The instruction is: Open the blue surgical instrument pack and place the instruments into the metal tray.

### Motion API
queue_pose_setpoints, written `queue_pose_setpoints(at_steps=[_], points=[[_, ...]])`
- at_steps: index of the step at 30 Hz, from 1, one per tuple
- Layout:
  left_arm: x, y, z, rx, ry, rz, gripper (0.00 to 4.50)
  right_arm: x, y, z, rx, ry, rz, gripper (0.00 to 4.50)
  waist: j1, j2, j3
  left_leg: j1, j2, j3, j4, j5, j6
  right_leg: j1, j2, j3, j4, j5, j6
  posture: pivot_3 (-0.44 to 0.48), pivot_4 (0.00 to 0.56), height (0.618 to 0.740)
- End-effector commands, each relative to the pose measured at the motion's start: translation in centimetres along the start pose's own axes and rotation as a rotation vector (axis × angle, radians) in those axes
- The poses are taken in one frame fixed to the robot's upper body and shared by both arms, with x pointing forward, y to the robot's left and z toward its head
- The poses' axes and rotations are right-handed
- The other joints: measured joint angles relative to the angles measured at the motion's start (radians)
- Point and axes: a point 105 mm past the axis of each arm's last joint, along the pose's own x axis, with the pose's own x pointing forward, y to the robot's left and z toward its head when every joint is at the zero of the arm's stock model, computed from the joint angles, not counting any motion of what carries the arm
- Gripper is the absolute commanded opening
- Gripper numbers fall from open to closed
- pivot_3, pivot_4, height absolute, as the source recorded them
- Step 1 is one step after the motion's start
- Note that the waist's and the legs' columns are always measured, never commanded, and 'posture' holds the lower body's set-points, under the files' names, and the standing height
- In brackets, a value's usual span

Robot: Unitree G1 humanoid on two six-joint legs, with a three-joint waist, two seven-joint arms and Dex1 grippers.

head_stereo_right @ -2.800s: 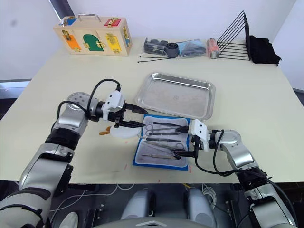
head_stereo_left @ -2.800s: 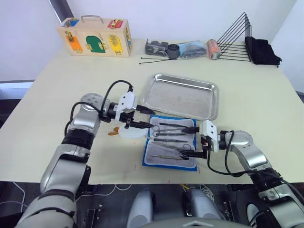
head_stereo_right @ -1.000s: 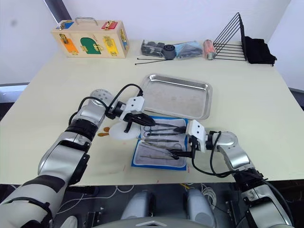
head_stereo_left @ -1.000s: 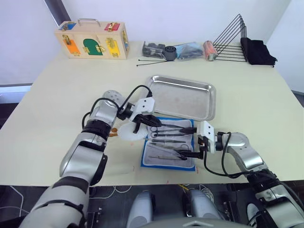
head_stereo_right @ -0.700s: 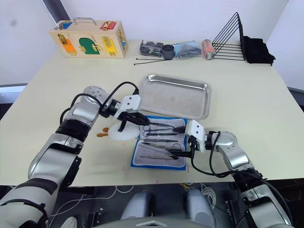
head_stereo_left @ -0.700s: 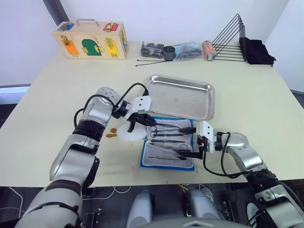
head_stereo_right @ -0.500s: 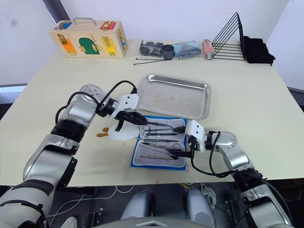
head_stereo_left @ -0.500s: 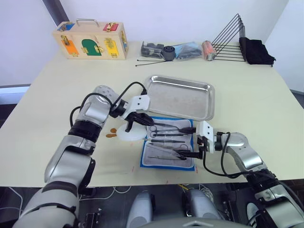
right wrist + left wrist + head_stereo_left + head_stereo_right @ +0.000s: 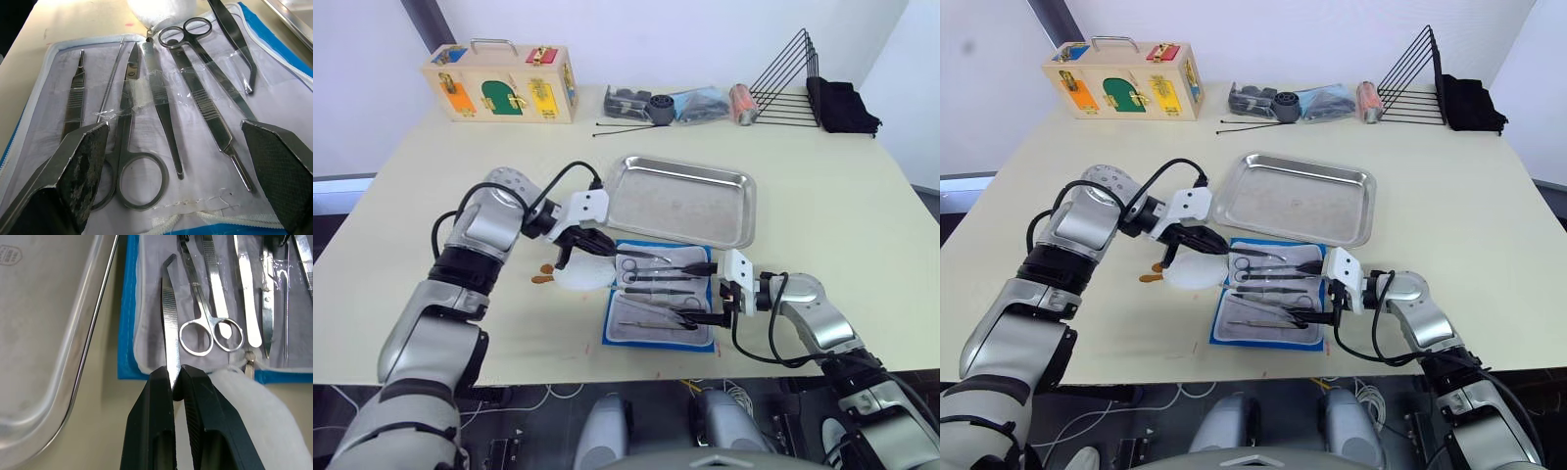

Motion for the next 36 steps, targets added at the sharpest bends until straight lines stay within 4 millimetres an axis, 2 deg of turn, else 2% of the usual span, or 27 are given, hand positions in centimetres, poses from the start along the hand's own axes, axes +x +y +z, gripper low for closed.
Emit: queue_pose_setpoints(at_steps=[1,16,23,27,30,36], points=[[-1.4,-0.2,0.5,0.012,0.014,-0.002,0.04,0.0,2.0,-4.9,0.146,0.159,0.028,4.5,0.0,0.0,0.0,0.0,0.0,0.0,0.0,0.0,0.0,0.0,0.0,0.0,0.0,0.0,0.0,0.0,0.15,0.74],[-4.5,-0.9,0.4,-0.027,0.034,0.033,0.04,0.0,2.1,-4.8,0.143,0.159,0.029,4.5,0.0,0.0,0.0,0.001,0.0,0.0,0.0,0.0,0.0,0.001,0.0,0.0,0.0,0.0,0.0,0.0,0.15,0.74],[-6.0,-0.2,1.7,-0.108,-0.115,0.102,0.04,0.0,2.2,-5.0,0.148,0.16,0.027,4.5,0.0,-0.001,0.0,0.001,0.0,0.0,0.0,0.0,0.0,0.001,0.0,0.0,0.0,0.0,0.0,0.0,0.15,0.74],[-5.7,1.6,2.9,-0.142,-0.235,0.247,0.04,0.1,2.3,-5.0,0.149,0.16,0.029,4.5,0.002,-0.001,0.0,0.001,0.0,0.0,0.0,0.0,0.0,0.001,0.0,0.0,0.0,0.0,0.0,0.0,0.15,0.74],[-4.7,3.5,3.6,-0.213,-0.315,0.423,0.04,0.0,2.3,-5.0,0.149,0.159,0.026,4.5,0.002,-0.001,0.0,0.001,0.0,0.0,0.0,0.0,0.0,0.001,0.0,0.0,0.0,0.0,0.0,0.0,0.15,0.74],[-2.1,4.5,4.8,-0.282,-0.371,0.593,0.04,0.0,2.3,-5.1,0.146,0.159,0.027,4.5,0.001,-0.001,0.0,0.001,0.0,0.0,0.0,0.0,0.0,0.001,-0.001,0.0,0.0,0.0,0.0,0.0,0.15,0.74]])
